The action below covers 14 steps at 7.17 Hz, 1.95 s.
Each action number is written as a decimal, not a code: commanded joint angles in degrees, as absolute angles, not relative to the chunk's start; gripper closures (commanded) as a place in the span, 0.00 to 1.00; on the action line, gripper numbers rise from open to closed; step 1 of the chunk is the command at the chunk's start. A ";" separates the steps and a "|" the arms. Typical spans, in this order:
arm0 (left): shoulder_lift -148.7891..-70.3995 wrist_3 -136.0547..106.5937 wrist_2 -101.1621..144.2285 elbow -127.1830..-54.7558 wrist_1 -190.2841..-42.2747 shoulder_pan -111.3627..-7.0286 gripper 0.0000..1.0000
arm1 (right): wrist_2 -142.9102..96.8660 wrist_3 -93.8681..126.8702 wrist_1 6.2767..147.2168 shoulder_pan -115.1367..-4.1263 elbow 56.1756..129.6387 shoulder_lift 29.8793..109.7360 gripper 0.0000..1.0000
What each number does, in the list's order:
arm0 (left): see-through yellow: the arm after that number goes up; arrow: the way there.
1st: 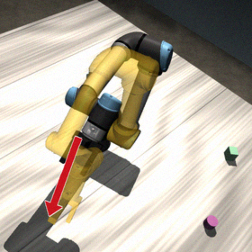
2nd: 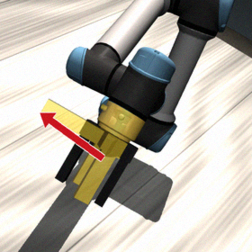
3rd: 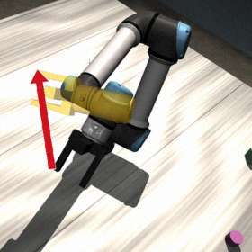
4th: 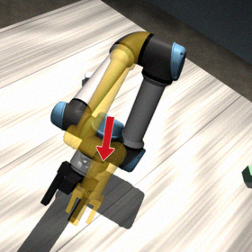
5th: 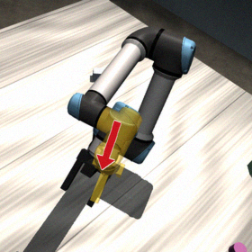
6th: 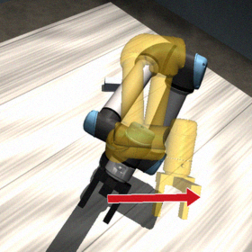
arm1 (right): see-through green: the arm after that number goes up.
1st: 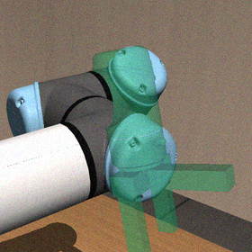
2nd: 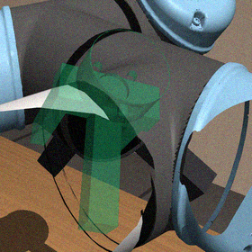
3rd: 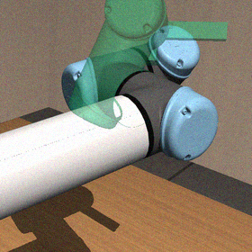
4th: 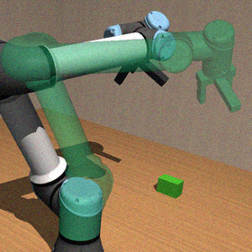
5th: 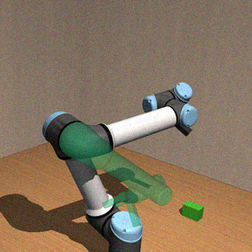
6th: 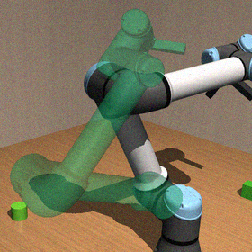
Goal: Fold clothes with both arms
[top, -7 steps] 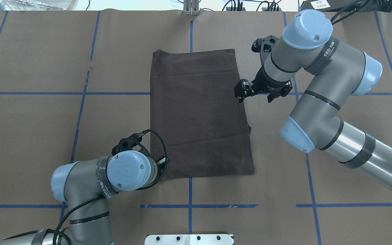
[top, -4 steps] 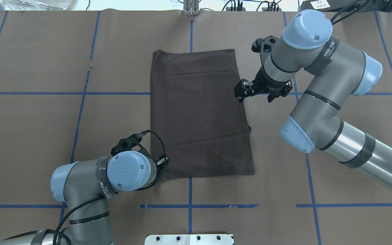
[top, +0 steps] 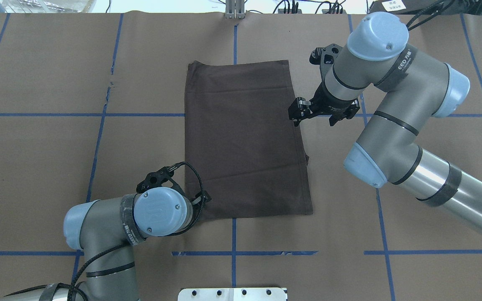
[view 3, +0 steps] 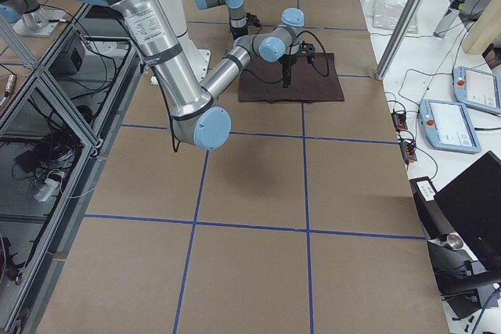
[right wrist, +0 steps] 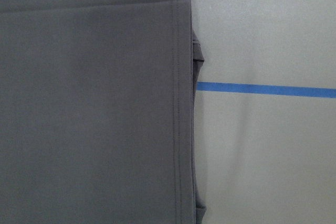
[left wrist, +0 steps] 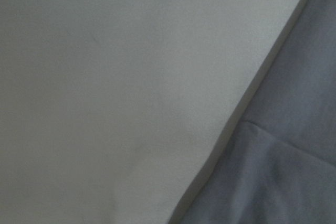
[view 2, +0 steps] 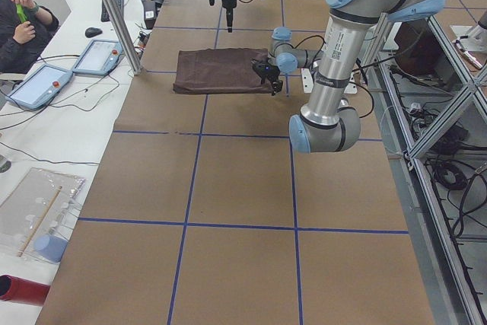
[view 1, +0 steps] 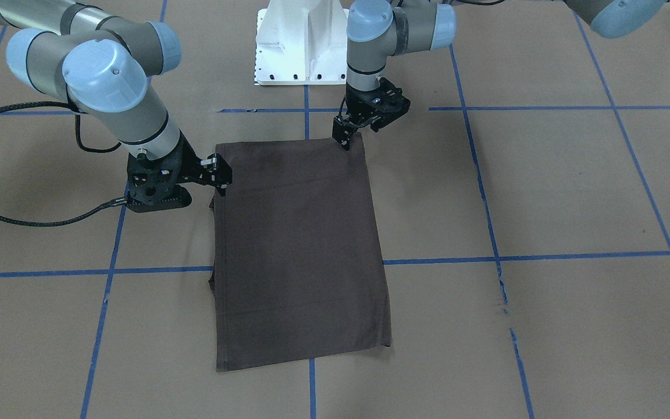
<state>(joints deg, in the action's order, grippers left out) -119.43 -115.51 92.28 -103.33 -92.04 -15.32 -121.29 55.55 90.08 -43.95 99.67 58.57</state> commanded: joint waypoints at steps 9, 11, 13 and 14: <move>-120.06 -116.10 92.37 -102.74 -92.11 -14.24 1.00 | -121.29 55.46 90.09 -44.03 99.58 58.71 0.00; -120.67 -115.93 92.46 -103.01 -92.11 -14.24 1.00 | -121.29 55.46 90.00 -44.03 99.58 58.80 0.00; -120.67 -115.93 92.46 -103.44 -92.11 -14.33 1.00 | -121.29 55.55 90.09 -44.03 99.58 58.80 0.00; -120.67 -115.93 92.46 -104.23 -92.02 -14.59 1.00 | -121.29 55.55 90.00 -44.03 99.67 58.80 0.00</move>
<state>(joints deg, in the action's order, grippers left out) -120.65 -115.93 92.46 -103.46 -92.09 -14.36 -121.29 55.51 90.06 -44.03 99.59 58.82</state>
